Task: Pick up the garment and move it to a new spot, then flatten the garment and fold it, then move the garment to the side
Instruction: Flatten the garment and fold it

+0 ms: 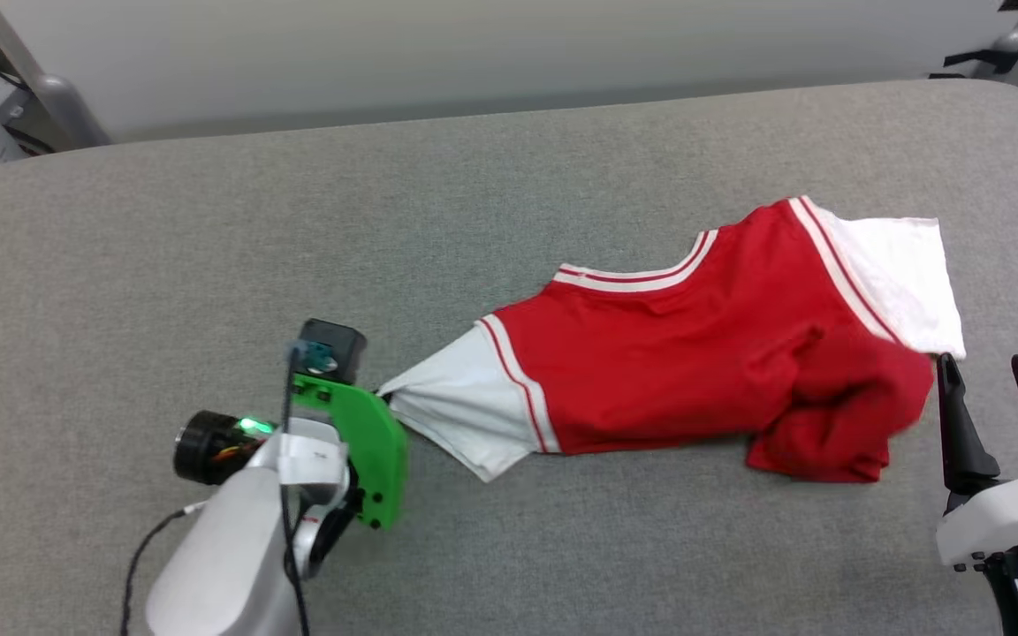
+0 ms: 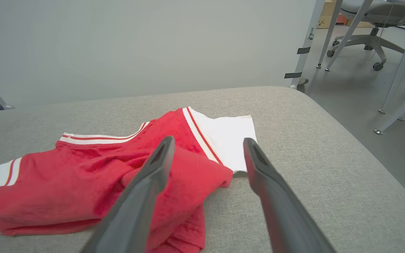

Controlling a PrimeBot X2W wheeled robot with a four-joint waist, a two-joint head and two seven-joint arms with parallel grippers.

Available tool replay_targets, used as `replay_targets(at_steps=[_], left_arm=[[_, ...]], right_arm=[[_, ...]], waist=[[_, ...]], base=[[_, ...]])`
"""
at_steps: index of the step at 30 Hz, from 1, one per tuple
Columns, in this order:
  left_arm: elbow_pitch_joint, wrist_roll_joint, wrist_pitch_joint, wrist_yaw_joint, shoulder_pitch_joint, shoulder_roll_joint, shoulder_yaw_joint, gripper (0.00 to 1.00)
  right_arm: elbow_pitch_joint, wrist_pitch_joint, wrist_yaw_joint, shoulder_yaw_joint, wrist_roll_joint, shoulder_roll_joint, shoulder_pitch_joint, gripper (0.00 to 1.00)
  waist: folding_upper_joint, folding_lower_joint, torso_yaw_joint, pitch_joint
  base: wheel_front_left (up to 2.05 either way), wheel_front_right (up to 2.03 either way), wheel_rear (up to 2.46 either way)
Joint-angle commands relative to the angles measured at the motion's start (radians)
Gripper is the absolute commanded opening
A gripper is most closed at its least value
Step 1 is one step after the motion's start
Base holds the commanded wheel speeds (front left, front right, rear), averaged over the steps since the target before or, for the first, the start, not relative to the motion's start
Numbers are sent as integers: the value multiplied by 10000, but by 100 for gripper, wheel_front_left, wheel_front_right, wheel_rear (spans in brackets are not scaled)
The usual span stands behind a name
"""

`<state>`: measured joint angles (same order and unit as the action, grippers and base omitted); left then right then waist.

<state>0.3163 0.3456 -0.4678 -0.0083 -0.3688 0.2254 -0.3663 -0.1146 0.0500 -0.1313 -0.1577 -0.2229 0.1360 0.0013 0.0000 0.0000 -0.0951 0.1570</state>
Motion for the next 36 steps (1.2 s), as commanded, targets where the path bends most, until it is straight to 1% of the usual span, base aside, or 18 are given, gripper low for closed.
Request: replay_targets(at_steps=[1, 4, 10, 14, 16, 18, 19, 20, 21, 24, 28, 32, 36], left_arm=[[-162, 66, -44, 96, 140, 273, 196, 0], [-503, 135, -191, 179, 243, 888, 596, 0], [-716, 470, -370, 155, 246, 1655, 1245, 0], [-389, 555, -416, -9, 95, 1900, 1318, 0], [-177, 638, -460, -152, 63, 1882, 1244, 0], [54, 668, -420, -206, 53, 1839, 1187, 0], [166, 655, -318, -199, 44, 1814, 1174, 29], [228, 637, -154, -142, 30, 1773, 1199, 46], [309, 639, 57, -47, 19, 1687, 1248, 100], [388, 621, 596, -31, 32, 1467, 1197, 100], [195, 508, 1586, 55, 143, 1266, 1197, 100], [-423, 346, 2789, 140, 465, 1068, 1174, 100], [-1310, 325, 3962, 263, 945, 714, 1173, 100]], right_arm=[[51, 53, 6, 16, 28, -26, 152, 100], [107, 135, 6, 38, 40, -79, 205, 100], [167, 325, 6, -39, 95, -139, 141, 100], [226, 463, 6, -45, 145, -194, -37, 100], [270, 509, 6, -55, 148, -224, -138, 100], [324, 543, 6, -48, 158, -239, -219, 100], [358, 551, 6, -44, 158, -234, -248, 100], [384, 554, 6, -44, 154, -228, -266, 100], [412, 559, 6, -51, 156, -224, -285, 100], [419, 660, 6, -119, 208, -244, -316, 100], [320, 806, 6, -175, 279, -201, -250, 100], [106, 1060, 6, -197, 309, -26, -129, 100], [-142, 1592, 6, -201, 276, 384, -76, 100]], waist=[[0, 0, 347, -332], [0, 0, 472, -396], [0, 0, 635, -207], [0, 0, 677, 68], [0, 0, 701, 203], [0, 0, 731, 285], [0, 0, 748, 306], [0, 0, 765, 316], [0, 0, 795, 312], [0, 0, 927, 197], [0, 0, 1155, -69], [0, 0, 1452, -308], [0, 0, 1850, -392]], base=[[0, 0, 0], [0, 0, 0], [0, 0, 0], [0, 0, 0], [0, 0, 0], [0, 0, 0], [0, 0, 0], [0, 0, 0], [0, 0, 0], [0, 0, 0], [0, 0, 0], [0, 0, 0], [0, 0, 0]])
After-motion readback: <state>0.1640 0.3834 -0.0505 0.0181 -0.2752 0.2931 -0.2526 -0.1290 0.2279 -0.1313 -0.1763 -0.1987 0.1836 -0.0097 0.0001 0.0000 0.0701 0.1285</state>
